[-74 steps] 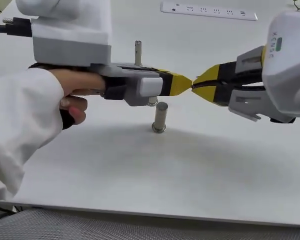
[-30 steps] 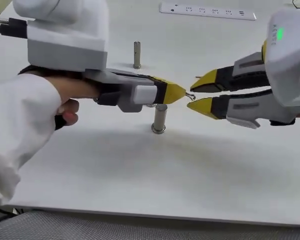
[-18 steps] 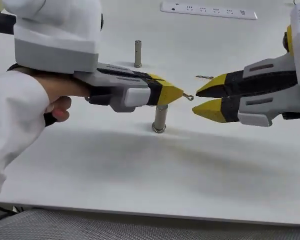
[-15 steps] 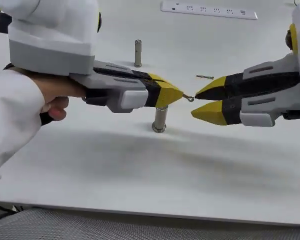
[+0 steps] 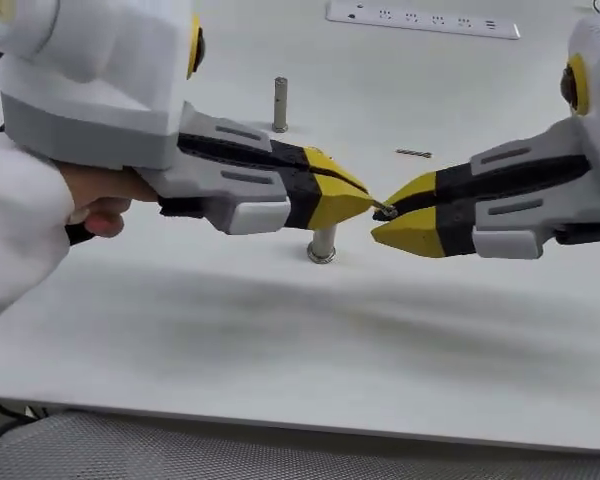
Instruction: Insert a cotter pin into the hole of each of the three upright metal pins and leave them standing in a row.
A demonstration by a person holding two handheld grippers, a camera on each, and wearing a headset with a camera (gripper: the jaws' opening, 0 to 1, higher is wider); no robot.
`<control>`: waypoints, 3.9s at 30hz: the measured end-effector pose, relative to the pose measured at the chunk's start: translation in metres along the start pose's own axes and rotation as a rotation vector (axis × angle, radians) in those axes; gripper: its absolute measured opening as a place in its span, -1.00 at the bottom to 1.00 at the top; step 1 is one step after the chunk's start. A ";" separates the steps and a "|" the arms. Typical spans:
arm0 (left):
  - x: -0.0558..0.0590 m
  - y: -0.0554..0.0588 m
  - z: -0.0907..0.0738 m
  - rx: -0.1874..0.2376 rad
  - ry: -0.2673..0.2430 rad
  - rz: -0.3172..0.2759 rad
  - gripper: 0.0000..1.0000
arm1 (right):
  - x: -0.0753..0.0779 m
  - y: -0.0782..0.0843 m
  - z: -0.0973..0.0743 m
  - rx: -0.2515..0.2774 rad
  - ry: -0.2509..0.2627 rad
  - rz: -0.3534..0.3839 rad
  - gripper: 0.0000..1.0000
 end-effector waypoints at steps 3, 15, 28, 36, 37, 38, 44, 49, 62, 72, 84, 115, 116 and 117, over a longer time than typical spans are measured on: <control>-0.001 0.002 0.000 -0.015 0.005 0.023 -1.00 | -0.002 -0.002 0.001 0.006 -0.008 -0.004 -0.96; 0.008 0.008 0.001 -0.037 0.033 0.073 -1.00 | -0.006 -0.003 -0.002 -0.011 -0.044 -0.041 -1.00; 0.004 0.022 0.002 -0.100 0.030 0.099 -1.00 | -0.010 -0.004 -0.005 -0.047 -0.077 -0.093 -1.00; -0.001 0.024 0.004 -0.106 0.019 0.128 -1.00 | -0.008 -0.004 -0.005 -0.059 -0.071 -0.104 -1.00; 0.000 0.025 0.004 -0.109 0.020 0.129 -1.00 | -0.007 -0.003 -0.005 -0.064 -0.071 -0.110 -1.00; 0.000 0.026 0.004 -0.112 0.022 0.129 -1.00 | -0.007 -0.003 -0.005 -0.066 -0.072 -0.113 -1.00; 0.001 0.029 0.005 -0.132 0.015 0.145 -1.00 | -0.007 -0.002 -0.003 -0.074 -0.077 -0.119 -1.00; -0.002 0.027 0.005 -0.118 -0.003 0.165 -1.00 | -0.006 -0.001 -0.001 -0.082 -0.075 -0.114 -1.00; -0.042 0.026 0.000 -0.108 -0.164 0.178 -0.67 | 0.004 0.017 -0.004 -0.134 -0.041 -0.078 -1.00; -0.057 0.036 0.008 -0.161 -0.152 0.163 -0.58 | 0.021 0.037 -0.001 -0.180 -0.023 -0.062 -1.00; -0.063 0.042 0.016 -0.206 -0.129 0.185 -0.67 | 0.027 0.046 0.003 -0.206 -0.032 -0.053 -1.00; -0.058 0.045 0.015 -0.233 -0.090 0.162 -0.80 | 0.042 0.038 0.032 -0.184 -0.066 -0.112 -1.00; -0.058 0.045 0.016 -0.234 -0.088 0.163 -0.80 | 0.043 0.038 0.034 -0.182 -0.067 -0.112 -1.00; -0.058 0.045 0.016 -0.234 -0.088 0.163 -0.80 | 0.042 0.037 0.035 -0.180 -0.068 -0.108 -1.00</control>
Point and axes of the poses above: the centre of the closed fingertips' face, and the gripper's own axes: z roughly forward along the fingers, x roughly to its right, y roughly out of its underside, the point moved 1 cm from there along -z, roughly backward along the fingers, and after that the axes turned 12 degrees about -z, right-handed, at the moved point
